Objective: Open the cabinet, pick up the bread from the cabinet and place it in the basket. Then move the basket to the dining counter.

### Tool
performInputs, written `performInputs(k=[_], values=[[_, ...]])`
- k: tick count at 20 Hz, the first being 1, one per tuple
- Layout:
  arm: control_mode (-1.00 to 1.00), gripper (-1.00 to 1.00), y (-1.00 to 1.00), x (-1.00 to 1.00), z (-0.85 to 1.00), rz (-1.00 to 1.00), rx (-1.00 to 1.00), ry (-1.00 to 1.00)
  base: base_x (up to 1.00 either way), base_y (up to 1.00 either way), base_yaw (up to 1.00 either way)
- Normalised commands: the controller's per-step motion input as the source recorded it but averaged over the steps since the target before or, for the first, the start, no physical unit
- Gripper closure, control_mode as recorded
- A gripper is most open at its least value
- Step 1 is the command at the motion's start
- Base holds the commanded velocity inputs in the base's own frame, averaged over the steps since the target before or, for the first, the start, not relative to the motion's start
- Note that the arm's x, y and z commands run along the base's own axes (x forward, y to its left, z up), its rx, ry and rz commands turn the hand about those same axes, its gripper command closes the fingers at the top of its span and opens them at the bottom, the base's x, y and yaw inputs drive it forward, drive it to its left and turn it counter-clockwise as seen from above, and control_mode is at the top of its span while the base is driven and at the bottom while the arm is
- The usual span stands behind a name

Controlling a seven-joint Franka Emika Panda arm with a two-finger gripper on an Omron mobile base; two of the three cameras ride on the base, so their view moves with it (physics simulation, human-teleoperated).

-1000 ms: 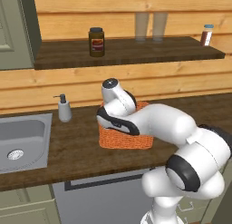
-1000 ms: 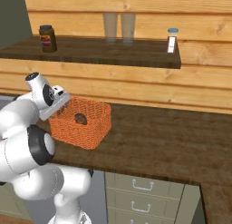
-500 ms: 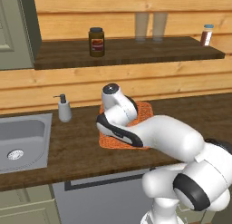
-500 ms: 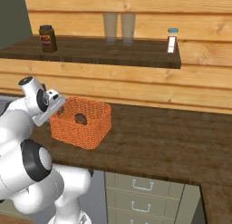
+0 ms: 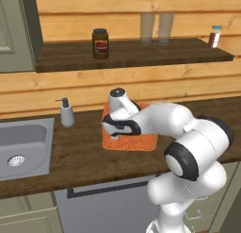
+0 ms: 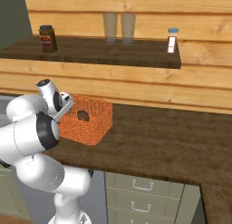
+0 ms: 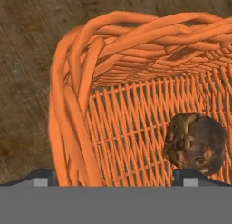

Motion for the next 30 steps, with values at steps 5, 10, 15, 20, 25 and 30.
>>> performInputs(k=[5, 10, 15, 20, 25, 30], values=[[-1.0, -1.0, 0.0, 0.1, -0.49, 0.1, 0.0, 0.02, 0.0, 0.0, 0.0], [-1.0, 1.0, 0.0, -0.09, -0.66, 0.09, -0.03, 0.0, 0.0, 0.0, 0.0], [-1.0, 1.0, -0.21, -0.31, -0.65, 0.07, -0.01, 0.01, 0.0, 0.0, 0.0], [-1.0, 1.0, -0.08, -0.24, -0.2, 0.12, 0.0, 0.17, 0.0, 0.0, 0.0], [-1.0, 1.0, -0.01, -0.8, 0.88, 0.2, -0.01, 0.03, 0.0, 0.0, 0.0], [-1.0, 1.0, -0.02, -1.0, 0.93, 0.19, -0.06, -0.05, 0.0, 0.0, 0.0]])
